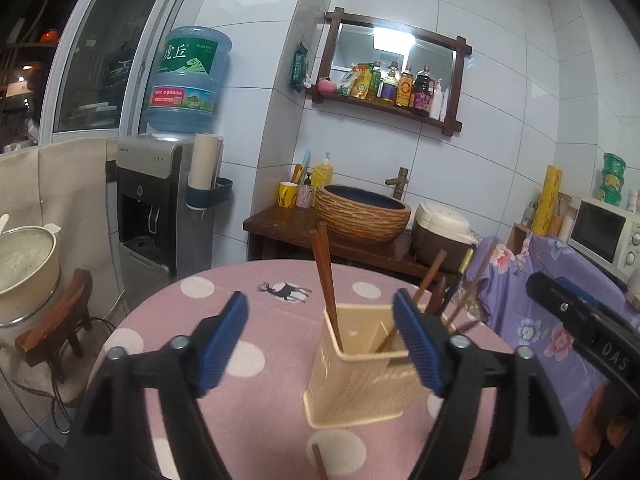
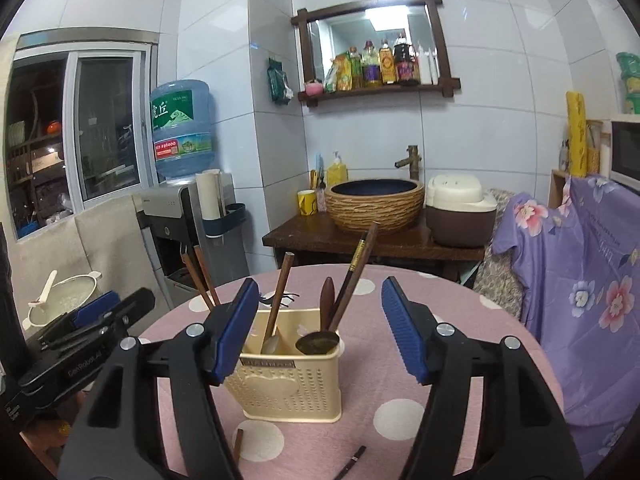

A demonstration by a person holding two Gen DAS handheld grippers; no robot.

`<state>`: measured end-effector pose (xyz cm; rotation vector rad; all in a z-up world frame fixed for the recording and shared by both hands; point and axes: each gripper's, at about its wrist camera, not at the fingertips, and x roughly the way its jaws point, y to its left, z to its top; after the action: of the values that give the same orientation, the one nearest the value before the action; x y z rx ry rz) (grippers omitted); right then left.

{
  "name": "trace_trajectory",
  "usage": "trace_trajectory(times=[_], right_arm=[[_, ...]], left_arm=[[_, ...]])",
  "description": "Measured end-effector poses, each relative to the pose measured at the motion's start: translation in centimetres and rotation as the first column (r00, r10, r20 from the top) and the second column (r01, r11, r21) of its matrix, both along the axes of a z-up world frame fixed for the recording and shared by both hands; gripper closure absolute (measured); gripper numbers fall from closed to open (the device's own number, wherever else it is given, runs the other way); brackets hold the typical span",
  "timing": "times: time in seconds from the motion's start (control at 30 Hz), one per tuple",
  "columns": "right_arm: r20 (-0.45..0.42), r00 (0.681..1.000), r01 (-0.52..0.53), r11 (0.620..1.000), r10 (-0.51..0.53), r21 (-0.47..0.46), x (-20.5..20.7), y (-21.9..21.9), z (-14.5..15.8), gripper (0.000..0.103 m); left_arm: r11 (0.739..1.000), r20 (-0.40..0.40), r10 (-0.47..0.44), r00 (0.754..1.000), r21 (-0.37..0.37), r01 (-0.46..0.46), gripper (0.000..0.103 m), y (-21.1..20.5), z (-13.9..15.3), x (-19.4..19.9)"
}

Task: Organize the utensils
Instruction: 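Raise both open tools away from the beige holder, then grasp the brown chopstick with the left tool while the right tool grasps the black chopstick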

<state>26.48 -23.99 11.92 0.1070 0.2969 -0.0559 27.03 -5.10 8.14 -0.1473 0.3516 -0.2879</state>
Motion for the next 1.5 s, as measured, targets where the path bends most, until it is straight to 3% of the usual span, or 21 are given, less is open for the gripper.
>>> trace_trajectory(times=[0.03,0.1,0.17,0.27,0.43,0.63,0.87,1.0,1.1,1.3,1.5], right_arm=[[-0.004,1.000,0.004,1.000,-0.004,-0.003,-0.5,0.1,-0.2,0.021],[-0.003,1.000,0.004,1.000,-0.005,-0.007,-1.7,0.2,-0.9,0.005],[-0.002,0.999,0.034,0.999,-0.035,-0.024,-2.8,0.4,-1.9,0.005],[-0.031,0.998,0.059,0.996,-0.061,-0.065,-3.6,0.8,-3.9,0.005],[-0.207,0.978,-0.027,0.996,0.010,-0.082,-3.4,1.5,-7.7,0.005],[-0.279,0.959,0.048,0.998,-0.059,-0.045,-3.8,0.8,-10.8,0.005],[-0.400,0.904,0.176,0.984,-0.148,0.035,-4.4,-1.2,-14.3,0.005],[-0.451,0.879,0.191,0.981,-0.154,0.037,-4.9,-1.6,-16.1,0.005],[-0.451,0.880,0.190,0.981,-0.151,0.043,-5.5,-1.5,-16.9,0.005],[-0.451,0.877,0.176,0.984,-0.167,-0.023,-6.0,-0.7,-17.4,0.005],[-0.455,0.873,0.199,0.980,-0.174,0.007,-6.1,-1.5,-17.2,0.005]], left_arm=[[1.000,-0.004,-0.010,1.000,0.002,0.010,0.020,0.2,-0.3,-0.5],[1.000,-0.008,-0.017,1.000,0.013,0.018,0.013,0.4,-0.9,-1.4],[1.000,-0.005,-0.014,1.000,0.027,0.014,0.005,0.5,-1.6,-2.3],[0.999,-0.008,-0.003,1.000,0.054,0.003,0.005,0.7,-2.7,-3.3],[0.997,-0.044,0.005,0.999,0.078,-0.002,0.005,1.3,-5.0,-4.3],[0.992,-0.089,0.001,0.996,0.124,0.010,0.005,0.9,-7.3,-5.3],[0.987,-0.173,0.028,0.985,0.158,0.000,0.005,1.1,-9.7,-5.6],[0.987,-0.245,0.004,0.970,0.155,0.035,0.005,1.0,-11.1,-5.3],[0.987,-0.302,-0.006,0.953,0.154,0.055,0.006,0.6,-12.2,-4.9],[0.972,-0.370,-0.045,0.928,0.200,0.127,0.023,-1.3,-13.6,-3.8],[0.962,-0.456,-0.076,0.887,0.202,0.186,0.051,-3.1,-14.9,-1.4]])
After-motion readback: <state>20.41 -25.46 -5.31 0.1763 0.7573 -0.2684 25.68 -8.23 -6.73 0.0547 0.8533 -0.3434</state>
